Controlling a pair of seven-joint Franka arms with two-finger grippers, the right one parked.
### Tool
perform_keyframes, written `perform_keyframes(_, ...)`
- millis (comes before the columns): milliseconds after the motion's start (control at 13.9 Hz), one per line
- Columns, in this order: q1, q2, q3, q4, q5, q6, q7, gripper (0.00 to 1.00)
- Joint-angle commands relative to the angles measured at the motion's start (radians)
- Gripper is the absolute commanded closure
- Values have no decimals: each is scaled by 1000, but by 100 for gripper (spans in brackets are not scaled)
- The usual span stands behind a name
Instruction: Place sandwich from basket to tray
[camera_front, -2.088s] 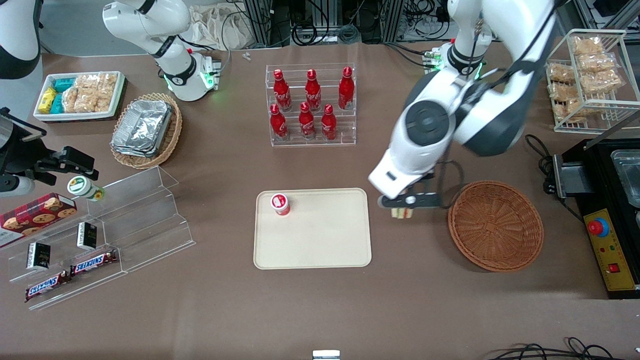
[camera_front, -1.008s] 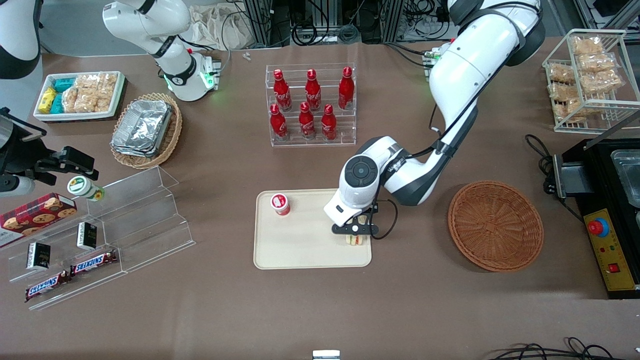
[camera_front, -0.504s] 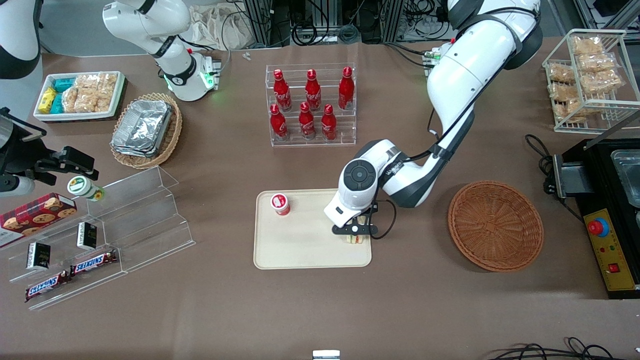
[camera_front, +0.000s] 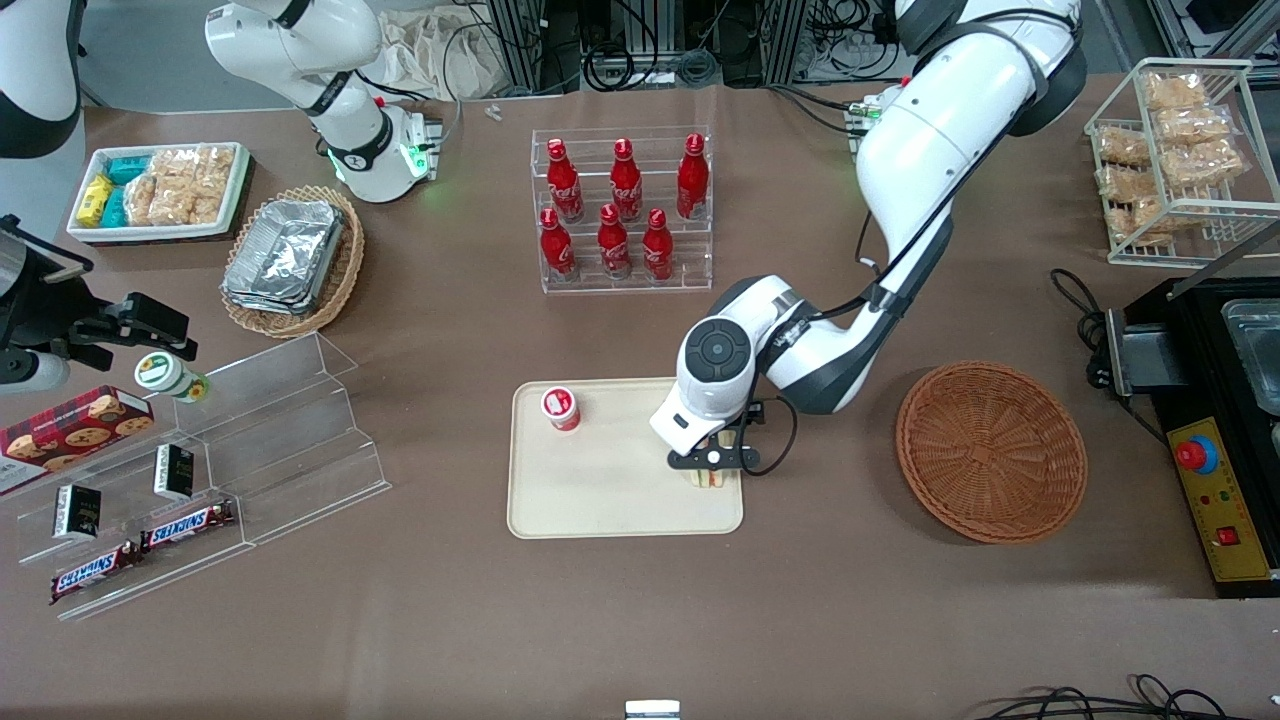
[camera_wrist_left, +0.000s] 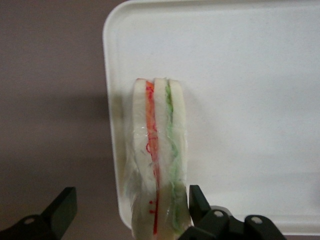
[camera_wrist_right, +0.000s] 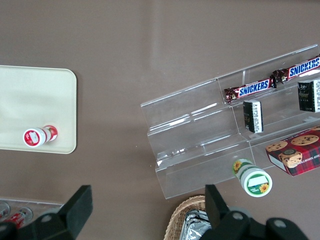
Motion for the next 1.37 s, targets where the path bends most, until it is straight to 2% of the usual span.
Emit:
perform_keyframes(0,15,-131,1,-12,4,-161,40,1)
perform_keyframes(288,97,-281,3,-15,-92,-348,233,1)
perform_keyframes(576,255,-435,3,-8,-171,-465,483,1)
perform_keyframes(720,343,-510,3,-8,-186,-529,620,1)
perform_keyframes(864,377,-561,23,-17,-166,-540,627,1)
perform_keyframes(1296,475,-585,35,-8,-212,-567,630,0)
